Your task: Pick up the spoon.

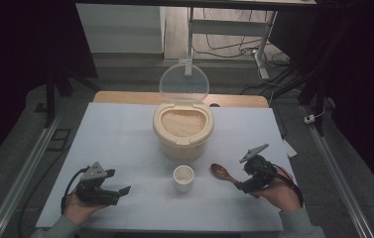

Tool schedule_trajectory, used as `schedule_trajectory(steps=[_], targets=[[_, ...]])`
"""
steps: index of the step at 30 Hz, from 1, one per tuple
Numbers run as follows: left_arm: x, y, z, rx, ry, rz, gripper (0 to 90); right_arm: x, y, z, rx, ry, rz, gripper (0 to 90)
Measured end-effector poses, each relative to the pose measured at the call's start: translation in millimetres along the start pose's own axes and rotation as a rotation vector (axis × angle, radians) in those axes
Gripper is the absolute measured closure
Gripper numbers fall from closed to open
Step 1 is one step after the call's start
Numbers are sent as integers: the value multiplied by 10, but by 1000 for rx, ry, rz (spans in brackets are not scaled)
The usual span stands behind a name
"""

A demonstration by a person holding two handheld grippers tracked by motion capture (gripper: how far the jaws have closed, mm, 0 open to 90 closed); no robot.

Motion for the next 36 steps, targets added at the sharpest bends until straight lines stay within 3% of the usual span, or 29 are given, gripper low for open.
schedule_trajectory(steps=[20,26,36], targets=[[4,7,31,12,6,-2,118,-170,239,187,63,27,7,473],[5,9,35,15,9,-3,117,-175,340,207,85,16,-11,566],[2,5,39,16,13,-4,117,-168,366,220,102,-4,-14,695]])
Point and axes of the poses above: each handheld gripper's, and its own axes: y roughly forward along the jaws, z roughly out of its underside, x roughly to its left, the point moved 10 cm from there along y, roughly forward along the jaws, and after that the axes turned 11 degrees about -z, right-handed, at the moved point
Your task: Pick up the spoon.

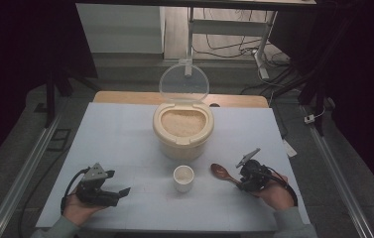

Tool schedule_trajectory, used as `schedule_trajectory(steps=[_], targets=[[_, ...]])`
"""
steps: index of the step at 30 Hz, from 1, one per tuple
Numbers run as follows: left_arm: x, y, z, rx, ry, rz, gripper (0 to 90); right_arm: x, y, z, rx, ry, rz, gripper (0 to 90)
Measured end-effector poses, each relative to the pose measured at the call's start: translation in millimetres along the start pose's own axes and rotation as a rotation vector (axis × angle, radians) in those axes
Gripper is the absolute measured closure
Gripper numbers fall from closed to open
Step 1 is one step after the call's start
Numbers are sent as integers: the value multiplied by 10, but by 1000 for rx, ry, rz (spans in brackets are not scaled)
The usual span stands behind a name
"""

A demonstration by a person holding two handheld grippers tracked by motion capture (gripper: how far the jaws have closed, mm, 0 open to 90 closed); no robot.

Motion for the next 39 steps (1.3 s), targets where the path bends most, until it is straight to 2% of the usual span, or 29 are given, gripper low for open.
schedule_trajectory(steps=[10,21,30,37,39], targets=[[-1,0,3,1,4,-1,117,12,40,-24,22,-24,9,793],[5,5,22,6,4,-3,117,17,30,-29,13,-30,13,803],[13,9,33,10,5,-8,117,9,-102,-52,-52,-31,13,804],[19,16,43,15,4,-8,117,59,-320,-98,-122,-60,24,804],[22,22,49,19,4,-9,117,121,-421,-135,-152,-83,23,804]])
Point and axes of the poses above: each handheld gripper's, and its own axes: y roughly forward along the jaws, z roughly out of its underside, x roughly to its left, the point moved 10 cm from there along y, roughly forward along the jaws, and after that the axes turned 11 degrees about -z, right-handed, at the moved point
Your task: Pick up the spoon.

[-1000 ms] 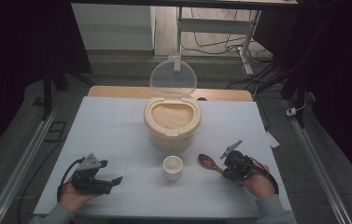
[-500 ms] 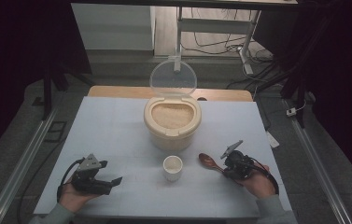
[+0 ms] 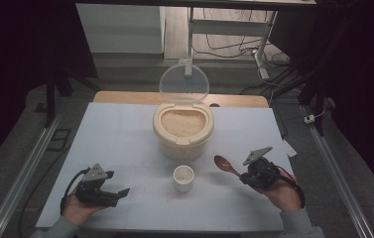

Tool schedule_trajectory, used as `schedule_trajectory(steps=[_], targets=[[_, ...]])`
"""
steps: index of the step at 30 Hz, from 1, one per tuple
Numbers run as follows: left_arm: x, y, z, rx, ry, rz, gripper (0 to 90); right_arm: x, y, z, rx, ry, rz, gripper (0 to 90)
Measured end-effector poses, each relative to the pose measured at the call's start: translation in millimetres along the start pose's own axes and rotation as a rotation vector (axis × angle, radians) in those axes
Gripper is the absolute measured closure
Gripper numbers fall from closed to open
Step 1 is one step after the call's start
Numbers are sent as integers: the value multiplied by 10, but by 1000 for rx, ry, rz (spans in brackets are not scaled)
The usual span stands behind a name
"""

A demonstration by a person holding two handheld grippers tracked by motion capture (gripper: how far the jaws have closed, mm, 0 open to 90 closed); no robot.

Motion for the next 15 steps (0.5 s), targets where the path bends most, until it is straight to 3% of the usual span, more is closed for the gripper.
schedule_trajectory(steps=[2,8,15], targets=[[0,2,2,1,-1,-1,117,28,-34,-21,-7,-4,-2,804],[1,5,4,2,-1,0,117,236,-199,-217,-67,-80,-24,804],[0,14,-1,3,-1,1,117,452,-216,-408,-86,-149,-63,804]])
Point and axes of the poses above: each handheld gripper's, and its own axes: y roughly forward along the jaws, z roughly out of its underside, x roughly to its left, the point moved 10 cm from there along y, roughly forward along the jaws, and after that the axes turned 11 degrees about -z, right-handed, at the moved point
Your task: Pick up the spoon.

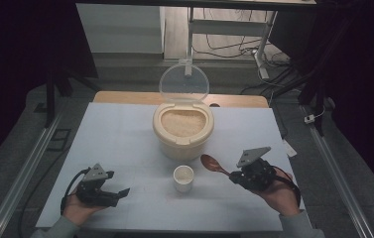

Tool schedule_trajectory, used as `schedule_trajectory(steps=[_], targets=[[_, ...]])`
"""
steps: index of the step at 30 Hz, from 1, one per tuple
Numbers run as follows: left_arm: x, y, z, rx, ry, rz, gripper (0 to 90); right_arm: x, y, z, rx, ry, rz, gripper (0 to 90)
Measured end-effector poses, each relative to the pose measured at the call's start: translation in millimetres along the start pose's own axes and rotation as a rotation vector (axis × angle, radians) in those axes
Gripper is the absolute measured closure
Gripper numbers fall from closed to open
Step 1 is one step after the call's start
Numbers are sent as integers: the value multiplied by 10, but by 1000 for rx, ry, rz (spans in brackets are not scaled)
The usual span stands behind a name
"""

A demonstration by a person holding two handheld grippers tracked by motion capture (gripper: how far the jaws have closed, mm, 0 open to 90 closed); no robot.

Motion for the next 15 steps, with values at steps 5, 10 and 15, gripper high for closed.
schedule_trajectory(steps=[5,10,15], targets=[[0,9,-5,1,0,-1,117,94,70,-167,12,-53,-28,804],[1,17,0,5,0,0,117,174,134,-370,13,-101,-56,803],[0,17,4,5,-1,1,117,248,241,-555,25,-137,-77,803]])
Point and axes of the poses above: each handheld gripper's, and its own axes: y roughly forward along the jaws, z roughly out of its underside, x roughly to its left, the point moved 10 cm from there along y, roughly forward along the jaws, and after that the axes turned 11 degrees about -z, right-handed, at the moved point
